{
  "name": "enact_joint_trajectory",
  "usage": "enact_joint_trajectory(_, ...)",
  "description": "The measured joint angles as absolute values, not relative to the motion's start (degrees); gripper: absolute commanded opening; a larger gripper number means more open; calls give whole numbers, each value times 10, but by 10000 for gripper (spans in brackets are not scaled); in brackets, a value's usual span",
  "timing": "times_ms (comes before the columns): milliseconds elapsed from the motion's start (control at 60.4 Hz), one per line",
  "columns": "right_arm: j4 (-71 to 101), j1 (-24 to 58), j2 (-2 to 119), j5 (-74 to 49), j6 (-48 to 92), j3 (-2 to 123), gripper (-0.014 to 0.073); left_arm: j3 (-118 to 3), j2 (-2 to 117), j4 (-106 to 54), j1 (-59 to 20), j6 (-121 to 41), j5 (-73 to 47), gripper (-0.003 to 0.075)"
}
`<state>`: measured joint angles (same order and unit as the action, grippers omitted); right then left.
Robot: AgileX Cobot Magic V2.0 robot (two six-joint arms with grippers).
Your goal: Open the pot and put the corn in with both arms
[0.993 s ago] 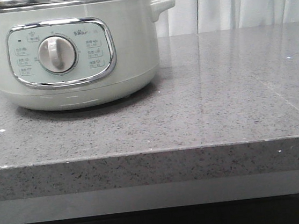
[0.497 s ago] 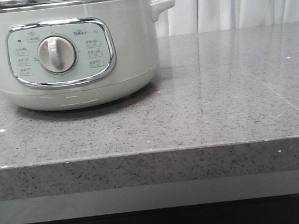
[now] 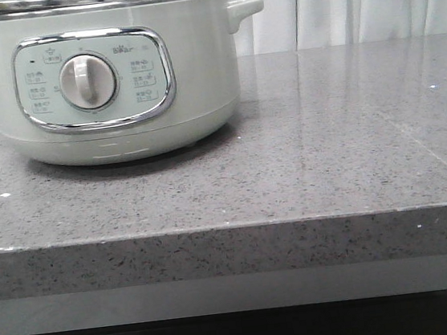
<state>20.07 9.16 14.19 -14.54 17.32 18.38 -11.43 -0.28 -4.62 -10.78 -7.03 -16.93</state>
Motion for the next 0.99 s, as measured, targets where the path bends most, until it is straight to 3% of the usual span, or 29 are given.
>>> enact_joint_trajectory(364, 201, 92, 142, -145, 173, 184, -68, 4, -3, -46, -8, -61, -124, -18)
enact_joint_trajectory(993, 201, 92, 142, -145, 173, 184, -68, 5, -3, -48, -2, -59, -113, -18)
